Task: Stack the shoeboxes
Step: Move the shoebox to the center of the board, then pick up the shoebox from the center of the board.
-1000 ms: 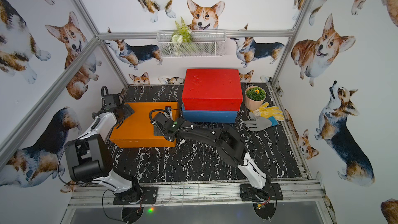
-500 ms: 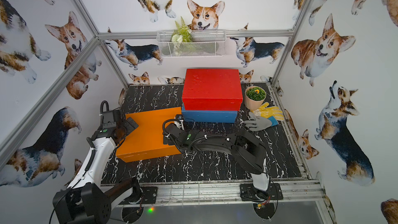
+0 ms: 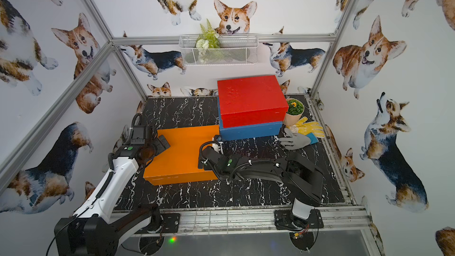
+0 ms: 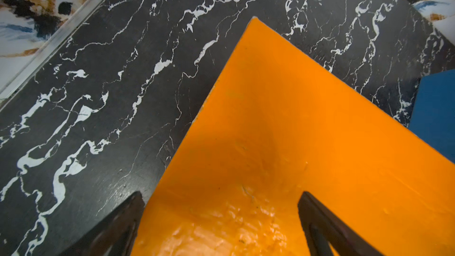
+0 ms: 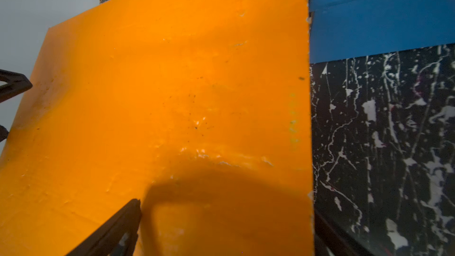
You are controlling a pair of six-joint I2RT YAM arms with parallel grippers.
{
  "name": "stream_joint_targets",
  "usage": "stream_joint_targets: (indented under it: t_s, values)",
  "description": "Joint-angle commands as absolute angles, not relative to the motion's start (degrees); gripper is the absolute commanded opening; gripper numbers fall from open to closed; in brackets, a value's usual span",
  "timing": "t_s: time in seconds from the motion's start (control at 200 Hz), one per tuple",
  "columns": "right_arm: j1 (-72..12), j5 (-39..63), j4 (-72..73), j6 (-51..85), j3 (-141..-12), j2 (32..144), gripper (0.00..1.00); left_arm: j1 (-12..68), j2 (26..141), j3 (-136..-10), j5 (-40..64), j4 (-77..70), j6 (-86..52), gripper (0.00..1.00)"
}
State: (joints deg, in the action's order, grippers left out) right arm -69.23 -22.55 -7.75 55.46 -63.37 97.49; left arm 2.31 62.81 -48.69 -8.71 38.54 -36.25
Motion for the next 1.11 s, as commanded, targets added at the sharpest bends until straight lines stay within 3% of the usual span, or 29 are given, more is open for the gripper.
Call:
stream_joint_targets:
  t_s: [0.0, 0.566, 1.101]
  values:
    - [-69.4, -20.8, -7.1, 55.7, -63.7, 96.9, 1.00, 2.6, 63.0, -51.1, -4.9, 46.2, -38.1, 1.00]
    - [-59.0, -16.9, -11.9, 52.4, -61.8, 87.8, 1.00, -7.5, 65.9, -55.0, 0.7, 46.4, -33.2, 1.00]
    - [-59.0, -10.3, -10.9, 51.7, -68.6, 98.2, 1.00, -9.7, 66.6, -49.4, 7.7, 38.6, -33.2, 1.00]
